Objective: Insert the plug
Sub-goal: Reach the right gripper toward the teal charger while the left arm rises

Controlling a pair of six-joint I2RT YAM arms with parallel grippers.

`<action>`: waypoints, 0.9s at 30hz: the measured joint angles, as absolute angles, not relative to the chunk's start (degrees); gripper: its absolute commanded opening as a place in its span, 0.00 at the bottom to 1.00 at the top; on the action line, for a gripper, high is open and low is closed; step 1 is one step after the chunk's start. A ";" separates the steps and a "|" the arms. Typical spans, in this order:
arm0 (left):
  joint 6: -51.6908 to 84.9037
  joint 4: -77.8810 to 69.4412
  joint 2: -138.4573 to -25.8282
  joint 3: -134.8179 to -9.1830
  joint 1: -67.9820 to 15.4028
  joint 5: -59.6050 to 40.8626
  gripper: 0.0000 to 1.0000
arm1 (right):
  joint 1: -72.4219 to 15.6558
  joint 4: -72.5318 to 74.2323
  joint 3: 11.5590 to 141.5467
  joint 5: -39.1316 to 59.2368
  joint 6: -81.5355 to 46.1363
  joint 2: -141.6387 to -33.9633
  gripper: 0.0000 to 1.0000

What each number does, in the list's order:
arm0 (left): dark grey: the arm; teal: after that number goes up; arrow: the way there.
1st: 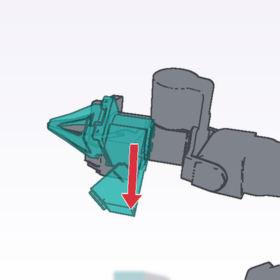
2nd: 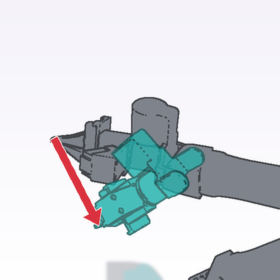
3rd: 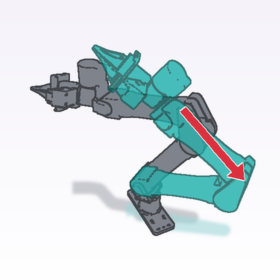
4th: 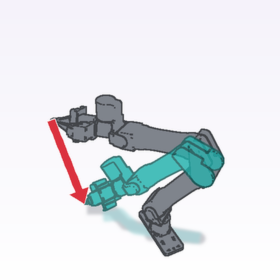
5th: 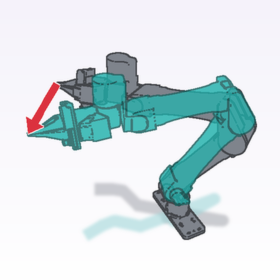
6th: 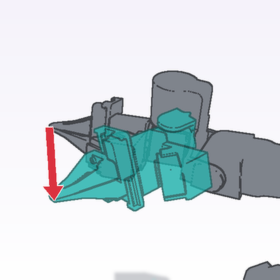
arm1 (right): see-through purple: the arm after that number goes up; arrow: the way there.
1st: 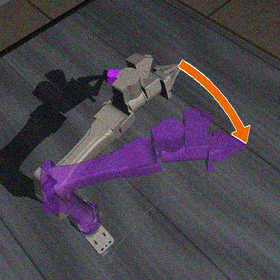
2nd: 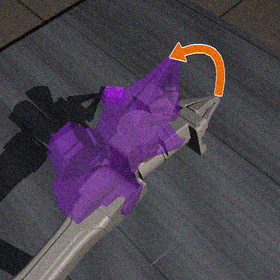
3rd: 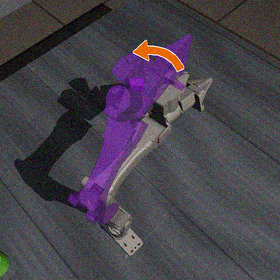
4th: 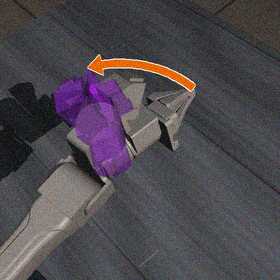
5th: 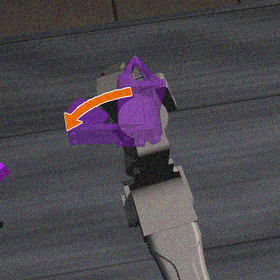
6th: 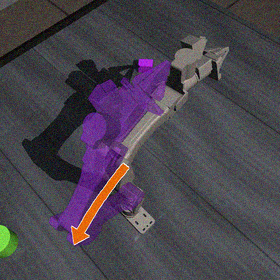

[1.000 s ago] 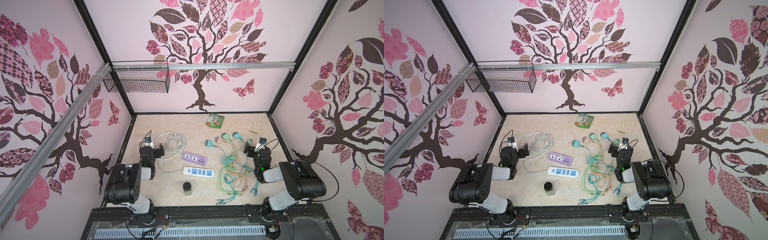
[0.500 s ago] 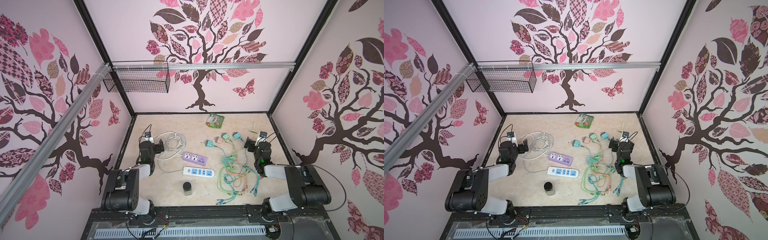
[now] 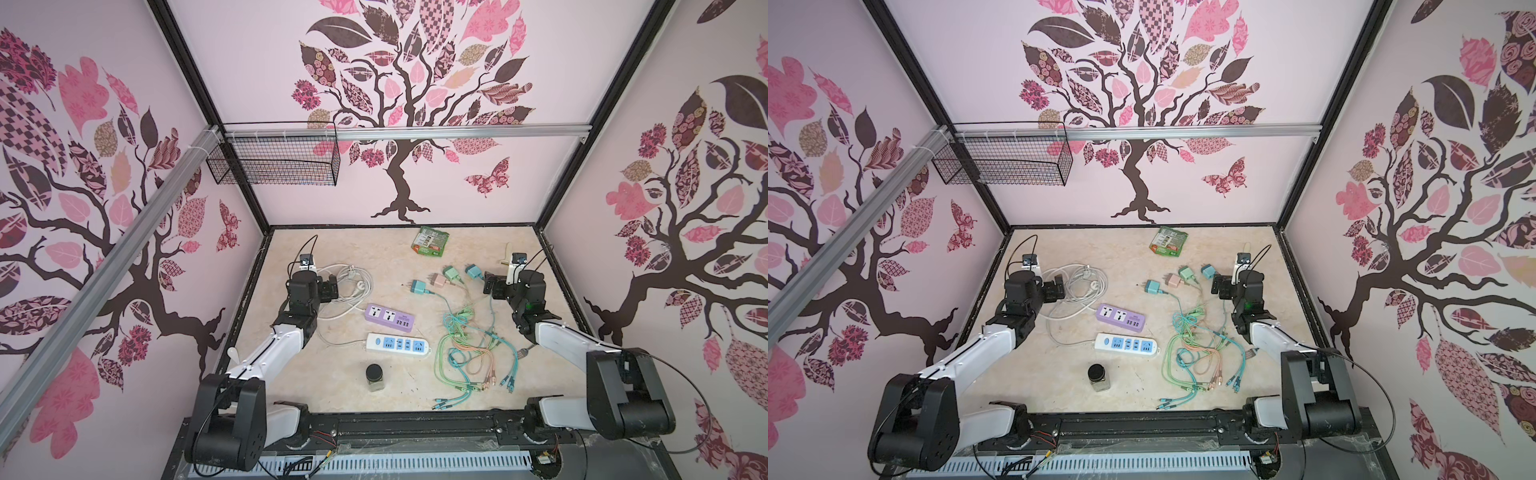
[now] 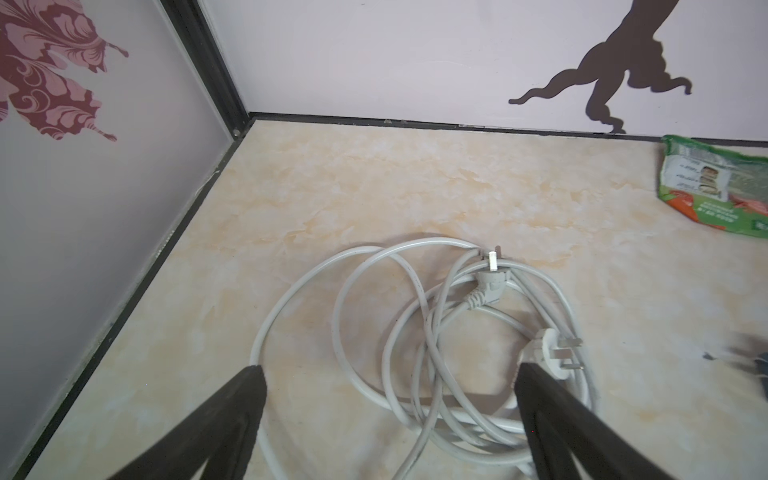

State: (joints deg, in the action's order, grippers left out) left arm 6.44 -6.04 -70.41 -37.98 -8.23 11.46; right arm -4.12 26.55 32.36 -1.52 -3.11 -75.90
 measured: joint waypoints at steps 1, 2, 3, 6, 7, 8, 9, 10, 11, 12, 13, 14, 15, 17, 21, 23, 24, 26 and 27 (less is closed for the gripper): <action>6.96 -4.23 -69.82 -39.16 -8.23 10.74 0.98 | -4.43 25.17 32.84 -0.58 -2.96 -75.29 0.99; 7.40 -2.48 -69.34 -40.42 -8.23 9.89 0.98 | -4.71 24.05 33.36 0.08 -2.81 -74.96 1.00; 7.79 -0.36 -68.90 -42.11 -8.23 8.84 0.98 | -5.19 22.83 34.04 0.82 -2.57 -74.74 1.00; 8.10 5.48 -68.27 -46.63 -8.23 5.78 0.98 | -6.94 18.98 36.64 2.83 -1.69 -74.67 0.99; 8.12 7.35 -68.25 -48.03 -8.23 4.86 0.98 | -7.70 17.56 37.80 3.51 -1.21 -74.67 0.98; 8.12 9.02 -68.23 -49.30 -8.23 3.92 0.98 | -8.29 16.47 38.74 4.08 -0.84 -74.70 0.98; 8.08 10.61 -68.23 -50.35 -8.23 3.03 0.98 | -9.17 14.90 40.18 4.71 -0.05 -74.76 0.98; 7.99 12.40 -68.16 -51.55 -8.23 1.89 0.98 | -10.09 13.52 41.52 5.17 0.54 -74.85 0.96; 7.81 13.74 -68.05 -52.29 -8.23 0.91 0.98 | -10.81 12.27 42.76 5.72 1.23 -75.09 0.95; 7.64 14.94 -67.83 -52.80 -8.23 -0.12 0.98 | -11.64 10.68 44.56 6.50 2.11 -75.59 0.93; 7.49 16.21 -67.57 -53.19 -8.23 -1.08 0.98 | -12.29 9.32 46.30 7.35 2.87 -76.38 0.92; 7.40 17.08 -67.35 -53.34 -8.23 -1.83 0.98 | -12.80 8.08 47.72 8.27 3.60 -77.10 0.92; 7.29 18.22 -67.20 -53.45 -8.23 -2.74 0.98 | -13.30 6.63 49.34 9.26 4.58 -77.97 0.92; 7.11 19.94 -67.16 -53.47 -8.23 -4.36 0.98 | -14.33 3.84 51.59 10.79 6.37 -79.37 0.91; 7.03 22.92 -67.11 -53.47 -8.23 -7.55 0.98 | -16.25 -2.55 55.64 13.21 10.37 -82.11 0.86; 7.07 23.77 -66.98 -53.47 -8.23 -9.13 0.98 | -16.88 -5.52 57.71 14.81 12.08 -83.72 0.81; 7.11 24.14 -66.74 -53.47 -8.23 -9.82 0.98 | -17.06 -7.22 58.89 15.79 12.97 -84.75 0.80; 7.25 24.47 -66.08 -53.47 -8.23 -11.14 0.98 | -17.21 -10.15 61.01 17.61 14.63 -86.67 0.78; 7.31 24.53 -65.71 -53.47 -8.23 -11.86 0.98 | -17.28 -11.77 62.59 18.50 15.44 -88.05 0.78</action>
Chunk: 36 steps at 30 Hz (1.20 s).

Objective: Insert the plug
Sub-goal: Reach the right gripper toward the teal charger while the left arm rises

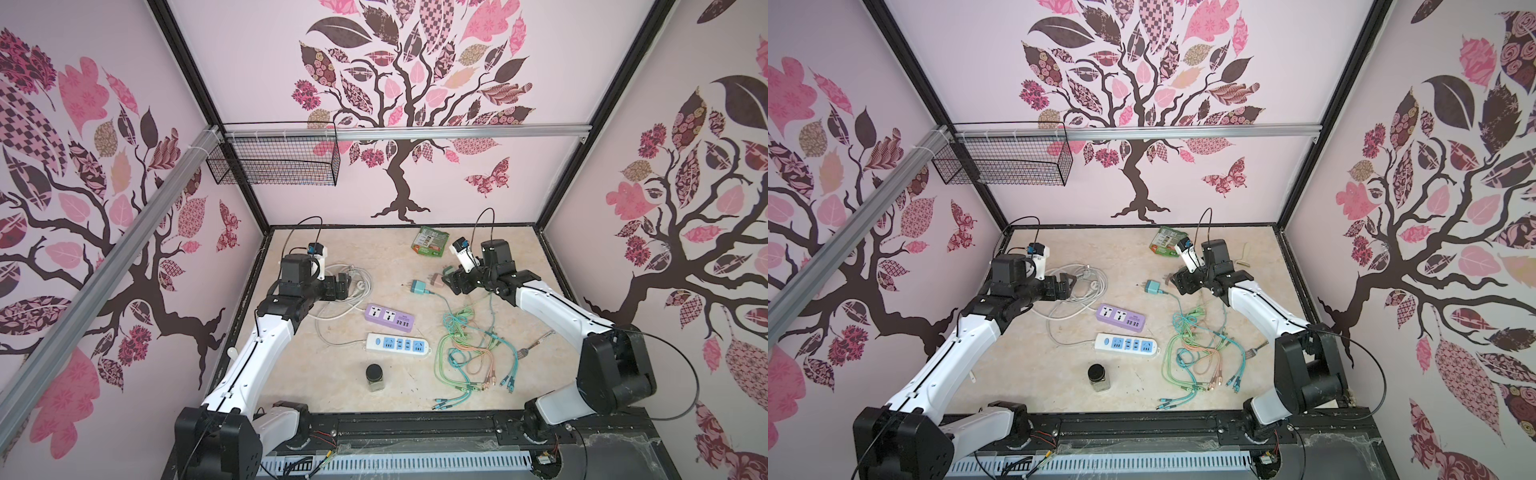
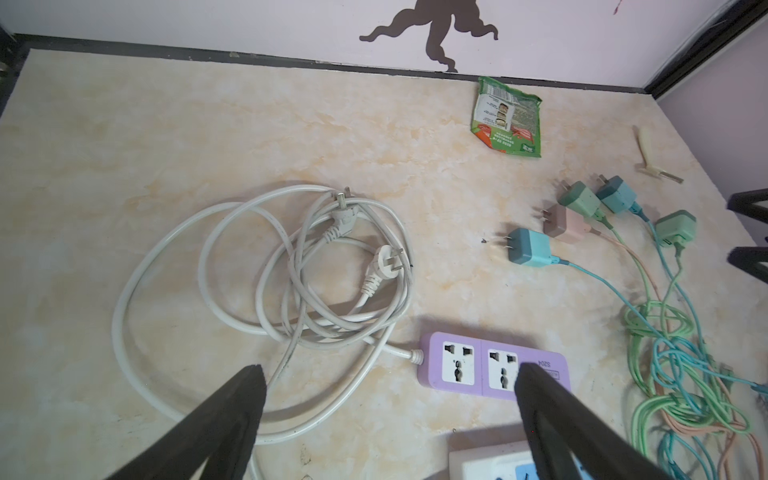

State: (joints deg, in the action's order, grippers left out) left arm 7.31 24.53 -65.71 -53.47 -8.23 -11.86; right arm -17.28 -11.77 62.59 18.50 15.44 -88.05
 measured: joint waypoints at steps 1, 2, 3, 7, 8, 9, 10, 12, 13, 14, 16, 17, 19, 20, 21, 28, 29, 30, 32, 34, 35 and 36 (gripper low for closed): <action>7.40 24.58 -65.41 -53.47 -8.23 -12.38 0.98 | -17.39 -12.67 63.51 18.98 15.94 -88.99 0.78; 7.51 24.56 -65.17 -53.47 -8.23 -12.95 0.98 | -17.56 -13.74 64.73 19.44 16.67 -90.30 0.78; 7.57 24.56 -65.04 -53.47 -8.23 -13.43 0.98 | -17.76 -14.66 65.78 19.55 17.21 -91.48 0.78; 8.38 24.45 -64.97 -53.45 -8.23 -15.31 0.98 | -19.33 -16.56 67.61 19.57 18.94 -94.70 0.77; 8.75 24.23 -64.97 -53.45 -8.23 -15.75 0.98 | -19.84 -16.88 67.90 19.57 19.31 -95.44 0.76; 9.08 23.88 -64.97 -53.45 -8.23 -16.19 0.98 | -20.23 -17.15 68.16 19.62 19.51 -96.14 0.76; 9.26 23.59 -64.97 -53.45 -8.23 -16.69 0.98 | -20.64 -17.47 68.51 19.62 19.75 -96.88 0.75; 9.56 23.18 -64.97 -53.45 -8.23 -17.30 0.98 | -21.34 -17.93 69.36 19.57 20.23 -98.17 0.75; 9.69 23.07 -64.97 -53.45 -8.23 -17.50 0.98 | -21.65 -18.11 69.84 19.55 20.47 -98.78 0.74; 9.80 23.03 -64.97 -53.45 -8.23 -17.74 0.98 | -21.89 -18.22 70.50 19.51 20.67 -99.55 0.74; 10.00 23.00 -64.97 -53.45 -8.23 -18.11 0.98 | -22.41 -18.31 71.81 19.33 21.08 -101.12 0.74; 10.04 22.98 -64.97 -53.45 -8.23 -18.20 0.98 | -22.55 -18.22 72.29 19.29 21.30 -101.86 0.73; 10.07 23.03 -64.97 -53.45 -8.23 -18.31 0.98 | -23.11 -18.24 73.32 18.94 21.71 -103.46 0.72; 10.07 23.03 -64.97 -53.45 -8.23 -18.31 0.98 | -23.29 -18.26 73.87 18.70 21.93 -104.36 0.71; 10.04 23.03 -64.97 -53.45 -8.23 -18.33 0.98 | -23.42 -18.26 74.32 18.55 22.17 -105.12 0.69; 10.09 23.05 -64.97 -53.45 -8.23 -18.46 0.98 | -24.03 -18.33 77.23 17.80 23.92 -109.91 0.67; 10.11 23.03 -64.97 -53.43 -8.23 -18.50 0.98 | -24.05 -18.50 77.76 17.78 24.16 -110.45 0.67; 10.15 23.00 -64.95 -53.43 -8.23 -18.55 0.98 | -24.05 -18.50 78.28 17.78 24.36 -111.04 0.66; 10.26 22.96 -64.95 -53.41 -8.23 -18.57 0.98 | -24.12 -18.61 79.24 17.74 24.67 -112.09 0.65; 10.33 22.87 -64.95 -53.41 -8.23 -18.57 0.98 | -24.23 -18.61 79.99 17.69 24.80 -113.10 0.65; 10.35 22.83 -64.95 -53.41 -8.23 -18.57 0.98 | -24.29 -18.61 80.27 17.69 24.88 -113.47 0.65; 10.37 22.83 -64.95 -53.41 -8.23 -18.55 0.98 | -24.38 -18.57 80.53 17.72 24.91 -113.93 0.64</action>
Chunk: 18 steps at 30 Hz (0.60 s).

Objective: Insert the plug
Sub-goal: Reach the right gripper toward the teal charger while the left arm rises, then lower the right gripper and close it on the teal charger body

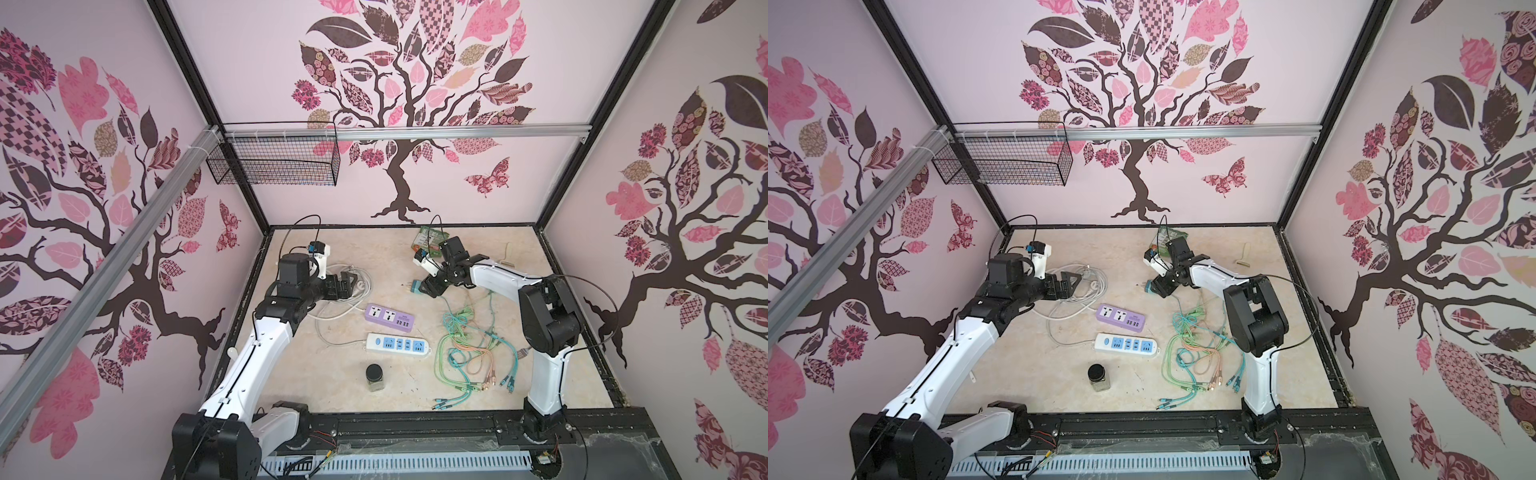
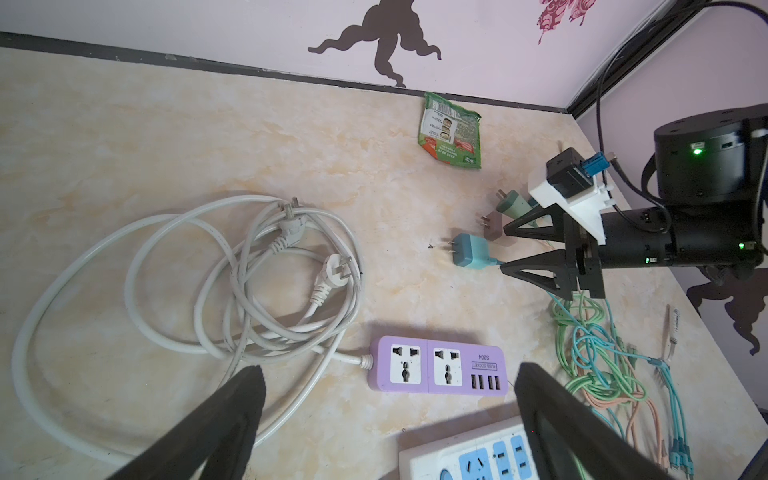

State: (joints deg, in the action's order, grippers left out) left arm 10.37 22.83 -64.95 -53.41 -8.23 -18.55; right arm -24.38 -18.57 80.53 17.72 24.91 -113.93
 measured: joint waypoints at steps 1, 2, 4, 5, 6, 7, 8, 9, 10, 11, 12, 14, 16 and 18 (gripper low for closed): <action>10.37 22.83 -64.95 -53.41 -8.23 -18.55 0.98 | -24.45 -18.55 80.73 17.74 24.91 -114.30 0.64; 10.37 22.81 -64.95 -53.41 -8.23 -18.55 0.98 | -24.53 -18.61 80.97 17.72 24.91 -114.76 0.64; 10.37 22.81 -64.95 -53.41 -8.23 -18.55 0.98 | -24.80 -18.61 81.67 17.63 24.95 -115.87 0.63; 10.37 22.83 -64.95 -53.41 -8.23 -18.55 0.98 | -24.95 -18.61 82.00 17.61 24.99 -116.38 0.63; 10.39 22.81 -64.95 -53.41 -8.23 -18.52 0.98 | -25.12 -18.63 82.28 17.61 25.10 -116.86 0.63; 10.44 22.83 -64.95 -53.41 -8.23 -18.52 0.98 | -25.30 -18.61 82.43 17.58 25.19 -117.21 0.63; 10.48 22.83 -64.95 -53.41 -8.23 -18.52 0.98 | -25.45 -18.61 82.50 17.58 25.36 -117.49 0.63; 10.50 22.83 -64.95 -53.41 -8.23 -18.50 0.98 | -25.58 -18.63 82.56 17.56 25.54 -117.71 0.63; 10.50 22.83 -64.95 -53.41 -8.23 -18.50 0.98 | -25.71 -18.63 82.63 17.52 25.65 -117.91 0.62; 10.50 22.83 -64.95 -53.41 -8.23 -18.48 0.98 | -25.85 -18.72 82.85 17.32 25.82 -118.13 0.61; 10.50 22.85 -64.95 -53.41 -8.23 -18.50 0.98 | -25.89 -18.79 83.22 17.19 25.93 -118.39 0.61; 10.50 22.85 -64.95 -53.41 -8.23 -18.50 0.98 | -26.00 -18.81 84.14 16.91 26.15 -119.02 0.60; 10.50 22.85 -64.95 -53.41 -8.23 -18.48 0.98 | -26.04 -18.65 84.53 16.56 26.57 -119.55 0.60; 10.50 22.83 -64.95 -53.41 -8.23 -18.46 0.98 | -26.02 -18.72 84.86 16.21 27.03 -120.07 0.60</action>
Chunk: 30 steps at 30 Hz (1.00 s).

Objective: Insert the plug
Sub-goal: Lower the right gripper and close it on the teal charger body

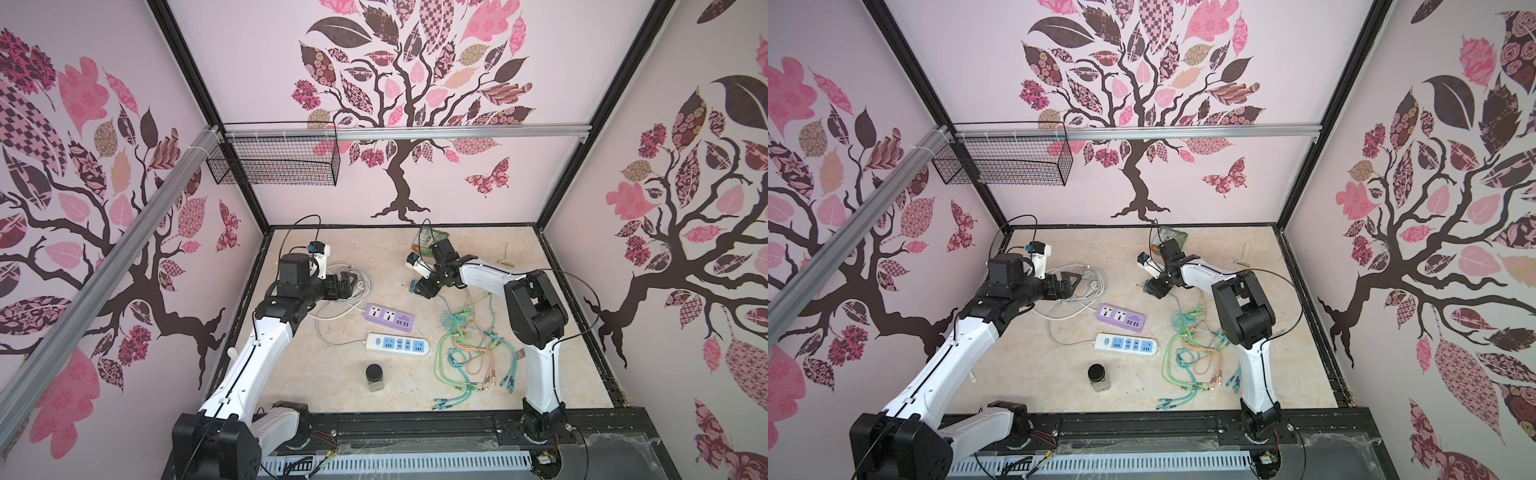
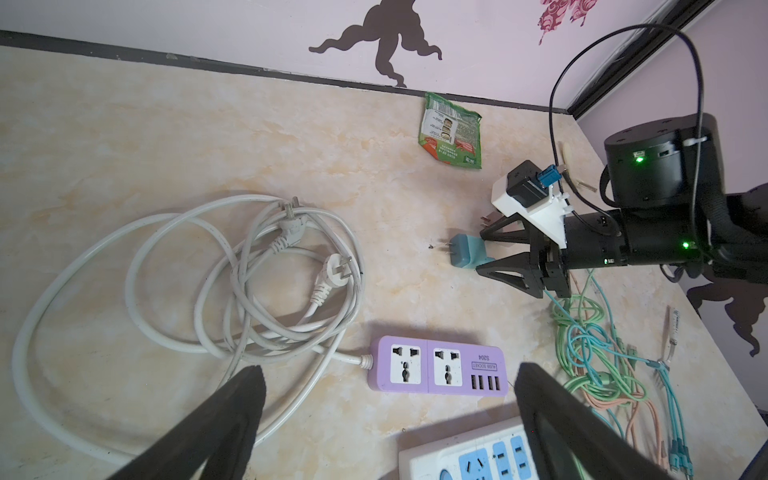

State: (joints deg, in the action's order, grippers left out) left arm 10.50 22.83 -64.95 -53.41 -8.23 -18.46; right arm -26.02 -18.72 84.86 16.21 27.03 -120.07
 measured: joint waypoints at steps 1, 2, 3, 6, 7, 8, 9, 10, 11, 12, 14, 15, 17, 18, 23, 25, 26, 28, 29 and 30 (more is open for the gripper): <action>10.50 22.85 -64.95 -53.41 -8.23 -18.46 0.98 | -26.02 -18.74 84.99 16.10 27.18 -120.33 0.60; 10.50 22.85 -64.97 -53.41 -8.23 -18.46 0.98 | -26.02 -18.72 85.14 16.03 27.29 -120.62 0.60; 10.50 22.85 -64.97 -53.41 -8.23 -18.44 0.98 | -26.02 -18.74 85.25 15.92 27.44 -120.88 0.60; 10.50 22.85 -64.97 -53.41 -8.23 -18.41 0.98 | -26.04 -19.03 85.60 15.62 27.68 -121.75 0.61; 10.50 22.85 -64.97 -53.41 -8.23 -18.39 0.98 | -26.06 -19.07 85.82 15.57 27.77 -122.06 0.61; 10.50 22.85 -64.97 -53.41 -8.23 -18.35 0.98 | -26.09 -19.09 86.06 15.51 27.90 -122.34 0.61; 10.50 22.85 -64.97 -53.41 -8.23 -18.31 0.98 | -26.09 -19.09 86.37 15.42 28.05 -122.58 0.61; 10.50 22.85 -64.97 -53.41 -8.23 -18.31 0.98 | -26.11 -19.16 86.70 15.38 28.14 -122.78 0.61; 10.50 22.85 -64.97 -53.41 -8.23 -18.28 0.98 | -26.13 -19.16 87.00 15.33 28.18 -122.96 0.61; 10.50 22.87 -64.97 -53.41 -8.23 -18.28 0.98 | -26.13 -19.14 87.42 15.25 28.29 -123.17 0.61; 10.50 22.87 -64.97 -53.41 -8.23 -18.28 0.98 | -26.15 -19.09 87.96 15.22 28.34 -123.52 0.61; 10.50 22.87 -64.97 -53.41 -8.23 -18.28 0.98 | -26.15 -19.09 88.09 15.22 28.34 -123.61 0.60; 10.50 22.87 -64.97 -53.41 -8.23 -18.28 0.98 | -26.17 -19.11 88.14 15.20 28.34 -123.72 0.60; 10.50 22.87 -64.97 -53.41 -8.23 -18.28 0.98 | -26.20 -19.14 88.14 15.20 28.36 -123.79 0.59; 10.50 22.87 -65.19 -53.41 -8.23 -18.28 0.98 | -26.28 -19.31 88.14 15.09 28.47 -124.36 0.54; 10.50 22.90 -65.23 -53.41 -8.23 -18.28 0.98 | -26.35 -19.57 88.14 14.81 28.40 -124.44 0.51; 10.50 22.90 -65.23 -53.41 -8.23 -18.28 0.98 | -26.37 -19.66 88.16 14.68 28.36 -124.44 0.50; 10.50 22.90 -65.23 -53.41 -8.23 -18.24 0.98 | -26.48 -20.21 88.49 14.33 28.23 -124.44 0.47; 10.50 22.90 -65.23 -53.41 -8.23 -18.24 0.98 | -26.50 -20.32 88.58 14.20 28.12 -124.46 0.46; 10.55 22.90 -65.23 -53.41 -8.23 -18.22 0.97 | -26.57 -20.36 88.58 14.06 28.01 -124.44 0.44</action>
State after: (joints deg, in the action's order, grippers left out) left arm 10.55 22.90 -65.23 -53.41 -8.23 -18.22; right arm -26.57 -20.36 88.58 14.06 28.01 -124.44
